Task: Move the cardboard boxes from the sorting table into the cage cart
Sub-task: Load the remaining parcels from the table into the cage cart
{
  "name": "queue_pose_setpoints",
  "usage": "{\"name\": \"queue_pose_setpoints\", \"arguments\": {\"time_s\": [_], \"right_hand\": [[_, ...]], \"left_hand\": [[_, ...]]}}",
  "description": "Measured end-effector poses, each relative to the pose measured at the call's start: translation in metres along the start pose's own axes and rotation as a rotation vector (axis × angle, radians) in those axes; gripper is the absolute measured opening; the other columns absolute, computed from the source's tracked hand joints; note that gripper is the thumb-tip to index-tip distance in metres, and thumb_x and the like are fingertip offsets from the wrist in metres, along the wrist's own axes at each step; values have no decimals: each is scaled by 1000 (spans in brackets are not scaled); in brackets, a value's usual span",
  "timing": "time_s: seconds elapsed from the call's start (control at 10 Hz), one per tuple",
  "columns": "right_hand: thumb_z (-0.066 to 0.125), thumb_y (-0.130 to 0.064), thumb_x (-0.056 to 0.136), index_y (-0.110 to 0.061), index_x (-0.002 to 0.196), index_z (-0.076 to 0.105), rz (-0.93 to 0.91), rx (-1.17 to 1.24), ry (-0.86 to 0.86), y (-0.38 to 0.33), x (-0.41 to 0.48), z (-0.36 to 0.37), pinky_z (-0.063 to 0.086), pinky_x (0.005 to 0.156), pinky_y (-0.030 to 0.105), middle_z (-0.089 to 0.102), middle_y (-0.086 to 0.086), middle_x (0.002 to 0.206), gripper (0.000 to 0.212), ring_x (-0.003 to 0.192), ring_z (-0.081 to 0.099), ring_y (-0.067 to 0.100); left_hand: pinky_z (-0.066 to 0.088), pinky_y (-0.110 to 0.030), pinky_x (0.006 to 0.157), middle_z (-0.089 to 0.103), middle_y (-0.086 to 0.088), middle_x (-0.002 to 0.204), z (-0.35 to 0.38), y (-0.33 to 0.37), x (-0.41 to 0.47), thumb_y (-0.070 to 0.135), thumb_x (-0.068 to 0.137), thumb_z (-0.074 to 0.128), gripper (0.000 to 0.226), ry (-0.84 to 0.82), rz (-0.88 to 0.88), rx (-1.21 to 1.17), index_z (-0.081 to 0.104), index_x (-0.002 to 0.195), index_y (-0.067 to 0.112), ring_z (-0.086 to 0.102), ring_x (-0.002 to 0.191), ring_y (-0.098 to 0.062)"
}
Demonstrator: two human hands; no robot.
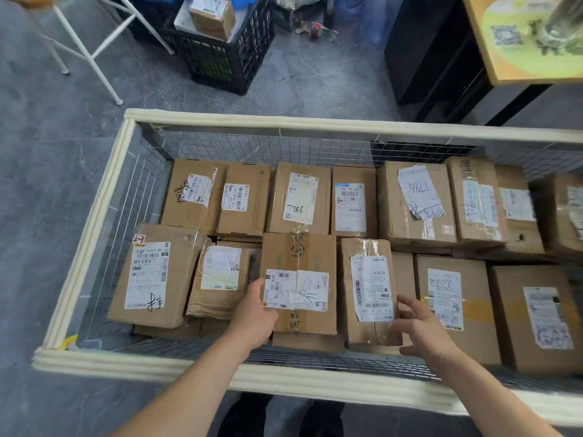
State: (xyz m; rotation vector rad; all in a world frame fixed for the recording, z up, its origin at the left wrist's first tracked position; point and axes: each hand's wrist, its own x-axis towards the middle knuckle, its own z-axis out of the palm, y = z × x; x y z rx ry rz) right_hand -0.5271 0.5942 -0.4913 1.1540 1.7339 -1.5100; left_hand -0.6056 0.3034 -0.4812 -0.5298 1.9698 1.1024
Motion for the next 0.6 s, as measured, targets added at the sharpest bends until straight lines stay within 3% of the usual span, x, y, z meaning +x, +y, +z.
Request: {"name": "queue_pose_setpoints", "arguments": {"time_s": [0.2, 0.3, 0.4, 0.5, 0.6], "right_hand": [[62, -1, 91, -27, 140, 44, -12, -5, -7, 2, 2, -3, 51, 84, 48, 63, -9, 112, 58, 103, 61, 22], [63, -3, 92, -27, 140, 46, -16, -2, -5, 2, 0, -5, 49, 88, 52, 63, -9, 111, 57, 104, 60, 22], [65, -6, 91, -26, 145, 44, -28, -11, -4, 1, -6, -9, 47, 90, 49, 57, 1, 124, 62, 111, 56, 26], [69, -10, 89, -25, 150, 42, -72, -16, 0, -6, -16, -20, 45, 93, 49, 49, 11, 144, 68, 125, 50, 31], [71, -11, 87, -21, 151, 42, -152, -65, 28, -18, -34, -32, 41, 105, 47, 46, 12, 151, 71, 135, 46, 31]], "left_hand": [[43, -16, 56, 54, 14, 117, 4, 4, 0, -5, 94, 51, 69, 34, 65, 116, 33, 154, 23, 62, 96, -13], [42, -16, 57, 54, 12, 118, 6, 10, -4, -4, 94, 53, 65, 46, 66, 150, 36, 152, 19, 61, 97, -14], [41, -14, 55, 57, 9, 116, 8, 15, -9, -3, 94, 54, 57, 68, 89, 202, 43, 146, 17, 60, 93, -13], [40, -12, 62, 58, 3, 131, 7, 26, -15, 6, 96, 58, 51, 103, 120, 280, 45, 143, 17, 55, 98, -11], [53, -28, 89, 51, 0, 142, 9, 48, -34, 25, 96, 59, 57, 141, 182, 404, 38, 149, 21, 57, 115, -16]]}}
